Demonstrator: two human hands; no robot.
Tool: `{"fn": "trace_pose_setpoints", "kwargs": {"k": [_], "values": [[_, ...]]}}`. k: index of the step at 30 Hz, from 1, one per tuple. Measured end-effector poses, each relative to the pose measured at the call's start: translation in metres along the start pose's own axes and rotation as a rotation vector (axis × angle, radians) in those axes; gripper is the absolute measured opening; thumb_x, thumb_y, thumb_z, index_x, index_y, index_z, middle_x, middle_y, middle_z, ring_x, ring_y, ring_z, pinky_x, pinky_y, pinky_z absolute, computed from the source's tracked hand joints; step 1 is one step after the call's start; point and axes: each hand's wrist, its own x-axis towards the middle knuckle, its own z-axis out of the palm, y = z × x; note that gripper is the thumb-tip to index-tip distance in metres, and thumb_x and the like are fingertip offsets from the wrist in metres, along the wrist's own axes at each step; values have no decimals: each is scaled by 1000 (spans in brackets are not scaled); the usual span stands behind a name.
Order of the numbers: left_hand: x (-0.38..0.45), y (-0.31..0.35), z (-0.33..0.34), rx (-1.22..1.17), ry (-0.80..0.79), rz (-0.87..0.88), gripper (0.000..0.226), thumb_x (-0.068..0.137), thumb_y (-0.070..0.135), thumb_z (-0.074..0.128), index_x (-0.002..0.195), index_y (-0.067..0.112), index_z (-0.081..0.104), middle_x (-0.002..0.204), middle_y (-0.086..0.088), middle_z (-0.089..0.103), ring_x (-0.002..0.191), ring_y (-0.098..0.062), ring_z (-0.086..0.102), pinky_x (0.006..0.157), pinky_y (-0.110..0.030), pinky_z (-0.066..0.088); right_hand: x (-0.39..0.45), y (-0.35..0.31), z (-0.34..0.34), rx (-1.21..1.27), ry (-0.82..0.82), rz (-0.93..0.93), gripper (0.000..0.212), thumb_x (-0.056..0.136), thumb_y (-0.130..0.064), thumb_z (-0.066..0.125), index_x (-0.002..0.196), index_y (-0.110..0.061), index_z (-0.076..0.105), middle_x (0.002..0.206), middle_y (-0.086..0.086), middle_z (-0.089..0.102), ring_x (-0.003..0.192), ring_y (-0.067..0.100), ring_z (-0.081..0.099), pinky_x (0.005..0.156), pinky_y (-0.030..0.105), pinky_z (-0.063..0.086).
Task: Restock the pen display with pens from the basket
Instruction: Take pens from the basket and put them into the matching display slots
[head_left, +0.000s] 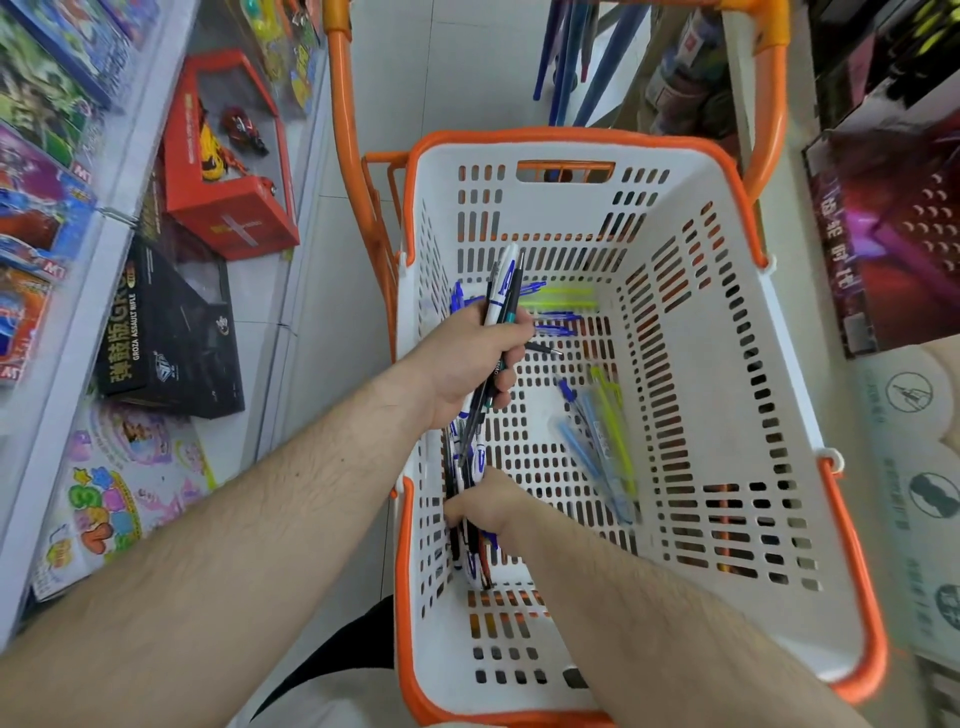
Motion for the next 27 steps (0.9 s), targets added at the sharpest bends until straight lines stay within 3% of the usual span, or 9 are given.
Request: {"fn": "trace_pose_setpoints", "kwargs": {"k": [3, 7, 9, 11, 16, 20, 25, 27], "values": [[0, 0, 1, -35, 31, -7, 3, 100, 20, 54, 99, 19, 51, 62, 2, 47, 49, -13, 43, 49, -28, 47, 4, 4, 3, 15, -47, 30, 56, 54, -4, 72, 109, -4, 63, 104, 16, 71, 93, 32, 70, 80, 48, 61], [1, -2, 2, -71, 64, -17, 17, 100, 24, 54, 110, 10, 53, 64, -2, 49, 52, -17, 53, 60, -38, 57, -10, 5, 2, 17, -65, 44, 42, 66, -1, 73, 106, -7, 61, 108, 15, 68, 99, 31, 68, 86, 45, 60], [0, -3, 2, -68, 74, -24, 24, 101, 25, 53, 117, 7, 53, 66, -2, 50, 52, -18, 57, 62, -39, 58, -13, 7, 5, 26, -58, 31, 54, 65, -2, 72, 117, -4, 58, 112, 15, 66, 101, 31, 67, 86, 44, 60], [0, -5, 3, -52, 90, -24, 29, 101, 26, 52, 121, 5, 53, 66, -1, 50, 48, -15, 52, 54, -34, 55, -14, 7, 9, 31, -40, 11, 69, 62, -3, 71, 129, -2, 53, 113, 15, 65, 100, 30, 66, 84, 41, 60], [2, -7, -1, 2, 98, -9, 19, 101, 27, 52, 115, 13, 53, 60, 4, 35, 46, -11, 31, 44, -26, 37, -16, 12, 9, 31, 2, -47, 33, 77, 3, 70, 108, -6, 62, 103, 12, 69, 87, 22, 67, 76, 31, 60], [-3, -8, -1, -11, 83, -22, 13, 100, 29, 55, 101, 19, 47, 60, 4, 29, 47, -12, 25, 42, -24, 33, -21, 9, 5, 73, 41, -58, 35, 78, 2, 65, 112, -3, 61, 104, 14, 70, 85, 24, 69, 75, 34, 61], [-9, -6, -4, -71, 115, 22, 17, 96, 31, 61, 87, 20, 52, 65, 1, 34, 50, -12, 27, 46, -25, 29, -57, -12, -33, 361, 106, -156, 21, 87, 2, 53, 108, -2, 51, 81, 16, 63, 69, 26, 66, 73, 43, 58], [-12, -9, -2, -54, 160, 19, 25, 90, 38, 67, 94, 16, 56, 70, -1, 39, 49, -11, 30, 50, -26, 40, -80, -22, -47, 488, 94, -255, 15, 90, 2, 51, 103, -5, 50, 78, 16, 57, 61, 27, 62, 62, 40, 55]]}}
